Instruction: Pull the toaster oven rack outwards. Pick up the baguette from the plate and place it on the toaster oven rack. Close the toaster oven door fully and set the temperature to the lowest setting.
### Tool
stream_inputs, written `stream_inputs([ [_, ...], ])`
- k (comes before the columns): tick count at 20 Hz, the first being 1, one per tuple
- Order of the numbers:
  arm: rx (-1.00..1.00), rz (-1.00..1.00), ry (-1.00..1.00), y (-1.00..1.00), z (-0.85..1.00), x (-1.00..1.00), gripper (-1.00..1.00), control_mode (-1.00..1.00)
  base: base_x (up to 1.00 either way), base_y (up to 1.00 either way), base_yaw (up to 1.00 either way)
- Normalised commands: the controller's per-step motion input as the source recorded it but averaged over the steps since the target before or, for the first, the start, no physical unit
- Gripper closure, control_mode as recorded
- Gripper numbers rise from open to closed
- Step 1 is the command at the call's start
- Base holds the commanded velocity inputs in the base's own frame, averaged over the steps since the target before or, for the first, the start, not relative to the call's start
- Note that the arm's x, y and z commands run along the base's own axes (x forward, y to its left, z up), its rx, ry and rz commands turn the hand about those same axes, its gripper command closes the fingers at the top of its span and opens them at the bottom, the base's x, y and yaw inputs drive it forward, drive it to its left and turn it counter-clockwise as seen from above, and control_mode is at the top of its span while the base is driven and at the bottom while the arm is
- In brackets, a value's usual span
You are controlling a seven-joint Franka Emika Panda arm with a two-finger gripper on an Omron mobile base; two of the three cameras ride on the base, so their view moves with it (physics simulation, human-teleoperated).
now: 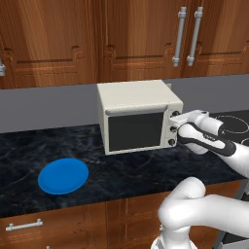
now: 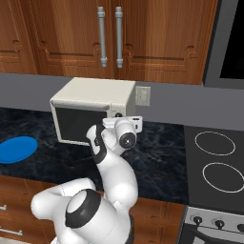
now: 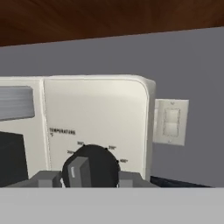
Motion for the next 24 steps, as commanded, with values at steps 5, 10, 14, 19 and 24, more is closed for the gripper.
stream_inputs([
  [5, -0.36, 0.23, 0.00, -0.21, 0.00, 0.00, 1.00, -1.00, 0.00, 0.00, 0.00],
  [10, -0.40, 0.23, 0.00, -0.21, 0.00, 0.00, 1.00, -1.00, 0.00, 0.00, 0.00],
  [14, -0.37, 0.25, -0.02, -0.33, -0.01, 0.00, 1.00, -1.00, 0.00, 0.00, 0.00],
  [19, -0.30, 0.23, -0.14, -0.40, 0.00, 0.00, 1.00, -1.00, 0.00, 0.00, 0.00],
  [24, -0.19, 0.20, -0.09, -0.46, 0.02, 0.03, 1.00, -1.00, 0.00, 0.00, 0.00],
])
